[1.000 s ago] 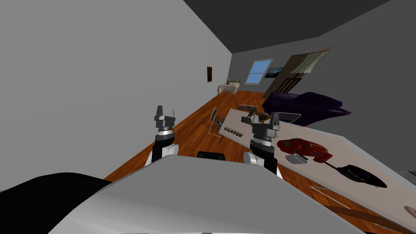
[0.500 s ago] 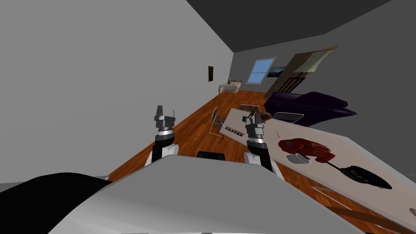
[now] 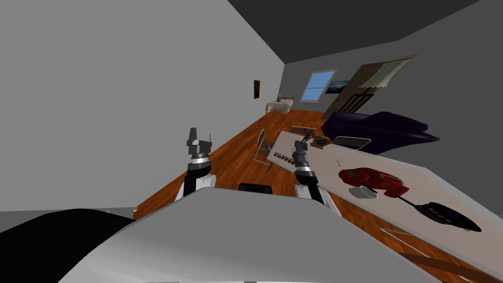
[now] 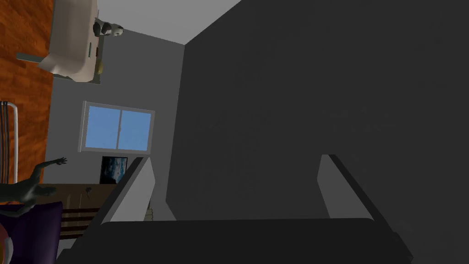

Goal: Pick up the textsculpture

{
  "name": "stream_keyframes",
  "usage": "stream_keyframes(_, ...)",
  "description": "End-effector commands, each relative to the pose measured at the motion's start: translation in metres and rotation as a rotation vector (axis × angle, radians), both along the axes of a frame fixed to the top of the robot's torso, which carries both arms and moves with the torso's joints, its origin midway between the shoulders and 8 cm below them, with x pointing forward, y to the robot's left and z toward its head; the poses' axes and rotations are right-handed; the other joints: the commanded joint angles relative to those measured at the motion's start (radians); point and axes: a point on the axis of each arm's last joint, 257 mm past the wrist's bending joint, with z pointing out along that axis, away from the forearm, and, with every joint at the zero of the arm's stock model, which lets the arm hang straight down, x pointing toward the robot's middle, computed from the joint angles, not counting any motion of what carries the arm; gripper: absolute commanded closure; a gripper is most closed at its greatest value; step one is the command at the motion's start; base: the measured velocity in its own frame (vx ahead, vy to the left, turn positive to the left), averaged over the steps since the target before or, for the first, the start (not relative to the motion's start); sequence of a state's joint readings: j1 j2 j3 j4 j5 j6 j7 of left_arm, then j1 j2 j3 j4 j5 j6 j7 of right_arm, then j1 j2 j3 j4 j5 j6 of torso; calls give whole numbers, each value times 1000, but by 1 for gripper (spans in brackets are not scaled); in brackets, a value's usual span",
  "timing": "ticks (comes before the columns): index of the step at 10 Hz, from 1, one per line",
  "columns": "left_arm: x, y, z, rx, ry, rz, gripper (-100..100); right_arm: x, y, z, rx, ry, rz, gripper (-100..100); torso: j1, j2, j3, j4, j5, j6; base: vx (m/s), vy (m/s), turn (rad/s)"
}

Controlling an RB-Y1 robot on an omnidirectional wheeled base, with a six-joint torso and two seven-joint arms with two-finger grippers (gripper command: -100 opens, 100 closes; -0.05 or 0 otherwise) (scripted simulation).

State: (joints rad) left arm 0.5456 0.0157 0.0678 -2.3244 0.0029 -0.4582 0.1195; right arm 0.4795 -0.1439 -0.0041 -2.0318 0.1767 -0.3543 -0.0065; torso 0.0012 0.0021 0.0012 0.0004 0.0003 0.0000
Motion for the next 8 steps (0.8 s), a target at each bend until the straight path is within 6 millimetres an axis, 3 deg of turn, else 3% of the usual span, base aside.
stream_keyframes(1,0,0,0,0,0,0,0,9,3,-17,-48,49,-12,-100,0,0,0,0,0,0,-33,19,20)
stream_keyframes(2,0,0,0,0,0,0,0,16,3,-39,-92,110,-23,-100,0,0,0,0,0,0,-31,20,49)
stream_keyframes(3,0,0,0,0,0,0,0,17,3,-41,-106,114,-25,-100,0,0,0,0,0,0,-23,14,22)
stream_keyframes(4,0,0,0,0,0,0,0,23,3,-65,-156,180,-38,-100,0,-1,0,0,0,0,-24,21,33)
stream_keyframes(5,0,0,0,0,0,0,0,23,3,-65,-168,181,-39,-100,0,0,0,0,0,0,-18,17,25)
stream_keyframes(6,0,0,0,0,0,0,0,29,2,-89,-219,246,-51,-100,0,-1,0,0,0,0,-19,18,46)
stream_keyframes(7,0,0,0,0,0,0,0,29,3,-91,-234,249,-52,-100,0,-1,-1,0,0,0,-16,12,23)
stream_keyframes(8,0,0,0,0,0,0,0,33,1,-116,-286,315,-63,-100,-1,-1,-1,0,0,0,-19,12,46)
